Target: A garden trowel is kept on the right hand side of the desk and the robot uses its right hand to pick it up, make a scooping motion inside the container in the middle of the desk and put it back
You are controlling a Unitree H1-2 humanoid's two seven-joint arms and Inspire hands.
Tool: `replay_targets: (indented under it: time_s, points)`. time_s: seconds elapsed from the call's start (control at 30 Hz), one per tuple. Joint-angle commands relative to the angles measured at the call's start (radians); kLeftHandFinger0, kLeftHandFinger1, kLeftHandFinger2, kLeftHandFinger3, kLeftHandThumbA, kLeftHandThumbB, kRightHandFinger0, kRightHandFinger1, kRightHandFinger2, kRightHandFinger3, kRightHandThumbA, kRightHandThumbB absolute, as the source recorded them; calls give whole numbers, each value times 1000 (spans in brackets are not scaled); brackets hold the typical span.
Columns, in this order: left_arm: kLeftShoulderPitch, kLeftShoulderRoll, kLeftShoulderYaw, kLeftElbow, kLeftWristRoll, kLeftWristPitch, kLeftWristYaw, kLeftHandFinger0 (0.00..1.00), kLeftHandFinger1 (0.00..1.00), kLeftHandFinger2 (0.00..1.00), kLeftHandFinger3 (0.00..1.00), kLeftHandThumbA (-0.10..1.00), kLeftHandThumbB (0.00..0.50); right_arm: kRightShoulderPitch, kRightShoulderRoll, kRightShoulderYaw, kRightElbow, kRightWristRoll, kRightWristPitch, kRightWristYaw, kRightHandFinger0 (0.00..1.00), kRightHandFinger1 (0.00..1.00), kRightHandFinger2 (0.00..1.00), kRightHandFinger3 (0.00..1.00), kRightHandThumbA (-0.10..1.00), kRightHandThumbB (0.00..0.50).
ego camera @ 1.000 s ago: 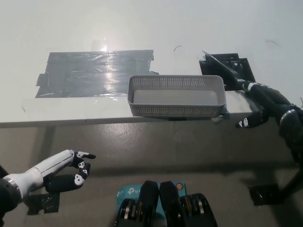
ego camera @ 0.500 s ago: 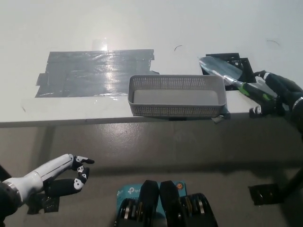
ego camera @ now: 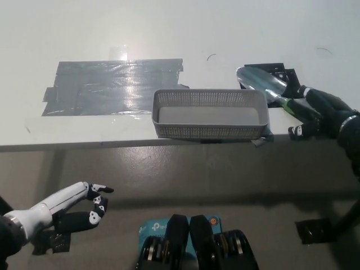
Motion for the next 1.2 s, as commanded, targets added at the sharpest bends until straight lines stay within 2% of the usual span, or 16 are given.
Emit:
replay_targets:
  time_s: [0.0,0.07,0.13,0.17,0.3,0.37,0.57,0.77,0.87,0.93,0.97,1.03,1.07,1.1,1.13,1.17]
  points:
    - [-9,-2,36,-41,33,13,-48,986,863,919,1000,1000,364,-59,-3,-11,45,16,-48,15,1000,1000,1000,1000,514,333]
    - [-5,-2,39,-50,46,13,-56,989,866,921,1000,1000,364,-76,2,-6,89,15,-41,29,1000,1000,1000,1000,501,214]
    - [0,-4,41,-52,51,13,-61,989,870,922,1000,1000,353,-96,1,14,137,0,-14,60,1000,1000,1000,1000,599,158]
    - [1,-3,41,-53,52,13,-64,989,871,922,1000,1000,350,-134,4,44,230,-22,-30,73,1000,1000,1000,1000,578,111]
    - [3,-12,51,-52,54,13,-75,981,859,911,1000,1000,349,-182,9,80,338,-28,-44,78,1000,1000,1000,1000,565,83]
    - [10,-13,52,-53,44,13,-69,970,845,896,1000,1000,338,-209,21,92,402,-22,-52,82,1000,1000,1000,1000,486,55]
    - [15,-17,64,-53,40,13,-75,1000,846,888,1000,1000,365,-273,51,106,528,2,-99,102,1000,1000,1000,1000,368,30]
    - [-4,-20,73,-55,53,13,-91,1000,850,885,1000,1000,337,-322,66,163,532,-31,-68,179,1000,1000,1000,1000,442,77]
    - [-9,-20,74,-48,45,13,-92,1000,848,882,1000,1000,335,-342,83,205,558,-44,-26,242,1000,1000,1000,1000,249,104]
    - [-14,-20,75,-46,45,13,-90,999,834,864,1000,1000,344,-358,85,274,580,-101,-42,274,583,742,1000,1000,87,29]
    - [-16,-19,74,-46,46,13,-92,998,833,863,1000,1000,344,-362,84,292,586,-109,-49,276,526,688,1000,1000,83,23]
    - [-20,-19,75,-45,51,13,-97,1000,832,858,1000,1000,344,-373,92,342,625,-147,-68,255,4,148,707,1000,-100,22]
    - [-20,-20,77,-44,51,13,-99,1000,832,856,1000,1000,344,-373,91,348,627,-146,-73,247,0,85,672,1000,-100,14]
    - [-22,-19,79,-47,52,13,-99,1000,832,855,1000,1000,346,-373,93,357,621,-161,-48,221,0,3,395,1000,-100,39]
    - [-26,-19,83,-43,46,13,-102,1000,841,861,1000,1000,346,-385,100,387,638,-191,-45,207,0,0,302,958,-100,107]
    - [-28,-19,85,-44,45,13,-105,1000,842,862,1000,1000,341,-394,103,416,647,-219,-53,202,0,0,183,739,-100,235]
